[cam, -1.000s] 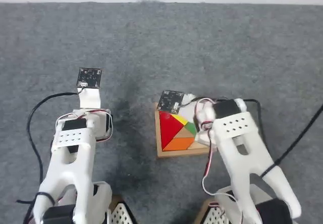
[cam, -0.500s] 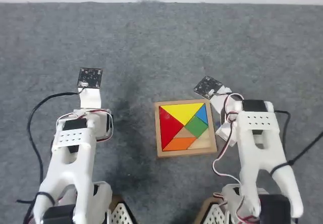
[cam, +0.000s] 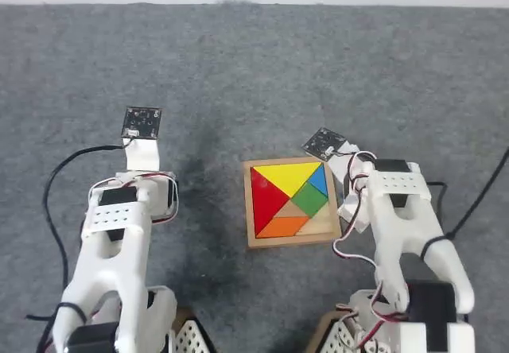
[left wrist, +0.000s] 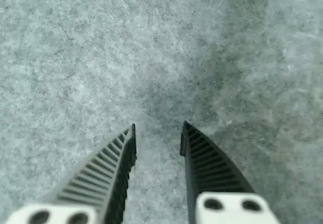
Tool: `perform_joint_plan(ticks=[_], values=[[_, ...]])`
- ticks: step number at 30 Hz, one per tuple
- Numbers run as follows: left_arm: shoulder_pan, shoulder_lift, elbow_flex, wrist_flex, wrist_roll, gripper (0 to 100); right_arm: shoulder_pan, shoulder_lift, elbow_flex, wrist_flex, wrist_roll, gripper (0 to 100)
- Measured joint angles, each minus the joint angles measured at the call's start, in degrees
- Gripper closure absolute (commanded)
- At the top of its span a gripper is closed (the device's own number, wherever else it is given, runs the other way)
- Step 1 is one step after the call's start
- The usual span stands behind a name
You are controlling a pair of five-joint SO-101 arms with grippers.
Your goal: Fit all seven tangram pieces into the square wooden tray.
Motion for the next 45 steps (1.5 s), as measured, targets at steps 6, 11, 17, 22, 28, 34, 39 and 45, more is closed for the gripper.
perform_joint_plan(ticks=[6, 11, 17, 22, 28, 34, 39, 45], values=[[0.0, 0.0, 0.0, 0.0, 0.0, 86, 0.2, -1.7, 0.0, 0.1, -0.7, 99.5], [0.0, 0.0, 0.0, 0.0, 0.0, 86, 0.4, -7.0, 0.0, 2.9, -1.8, 99.1], [0.0, 0.0, 0.0, 0.0, 0.0, 86, 0.1, -16.2, -1.8, 10.6, -4.7, 99.1], [0.0, 0.0, 0.0, 0.0, 0.0, 86, -5.4, -21.3, -8.9, 19.2, -5.4, 99.1], [0.0, 0.0, 0.0, 0.0, 0.0, 86, -16.9, -21.9, -9.6, 21.5, -5.4, 99.1], [0.0, 0.0, 0.0, 0.0, 0.0, 86, -22.1, -21.9, -4.6, 13.2, -1.2, 99.1], [0.0, 0.0, 0.0, 0.0, 0.0, 86, -22.1, -21.9, 0.6, 5.5, 14.2, 99.1], [0.0, 0.0, 0.0, 0.0, 0.0, 86, -22.9, -21.9, 4.1, -1.4, 38.6, 99.1]])
